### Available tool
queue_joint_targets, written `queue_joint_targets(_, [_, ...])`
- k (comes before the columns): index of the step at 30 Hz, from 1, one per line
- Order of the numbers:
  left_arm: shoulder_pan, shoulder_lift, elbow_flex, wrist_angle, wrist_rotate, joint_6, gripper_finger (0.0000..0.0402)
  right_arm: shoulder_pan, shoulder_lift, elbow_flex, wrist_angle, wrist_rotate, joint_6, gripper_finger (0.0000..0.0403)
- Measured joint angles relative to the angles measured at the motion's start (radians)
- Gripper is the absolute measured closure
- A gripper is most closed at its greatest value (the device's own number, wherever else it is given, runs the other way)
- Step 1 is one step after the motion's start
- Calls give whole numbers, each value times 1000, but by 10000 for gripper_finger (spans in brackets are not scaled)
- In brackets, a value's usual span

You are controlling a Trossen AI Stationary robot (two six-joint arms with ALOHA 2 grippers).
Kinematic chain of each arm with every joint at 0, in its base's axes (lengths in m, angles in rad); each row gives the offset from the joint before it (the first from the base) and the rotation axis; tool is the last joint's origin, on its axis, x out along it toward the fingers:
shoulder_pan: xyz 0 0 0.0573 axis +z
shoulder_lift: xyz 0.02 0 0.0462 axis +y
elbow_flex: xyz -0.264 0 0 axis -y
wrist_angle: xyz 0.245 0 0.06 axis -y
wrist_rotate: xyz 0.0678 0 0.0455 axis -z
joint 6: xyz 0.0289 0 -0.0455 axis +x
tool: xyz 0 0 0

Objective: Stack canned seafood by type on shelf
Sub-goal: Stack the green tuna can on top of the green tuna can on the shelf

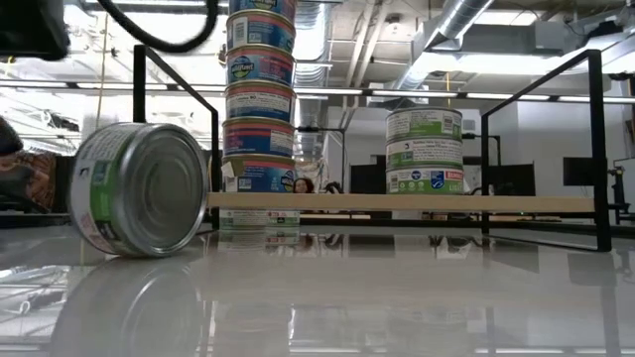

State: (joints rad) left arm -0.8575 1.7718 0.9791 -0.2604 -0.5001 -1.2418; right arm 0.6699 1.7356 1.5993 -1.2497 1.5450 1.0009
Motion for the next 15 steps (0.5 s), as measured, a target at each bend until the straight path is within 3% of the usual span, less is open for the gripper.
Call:
queue_joint_targets(5, [12, -4, 0, -25, -129, -181, 122, -22, -29, 0, -12, 25, -41, 113])
queue_joint_targets(10, [12, -4, 5, -34, -207, -289, 121, -30, -31, 0, -97, 25, 10, 113])
queue_joint_targets(15, [14, -4, 64, -175, -244, -343, 122, -29, -33, 0, -221, 25, 125, 113])
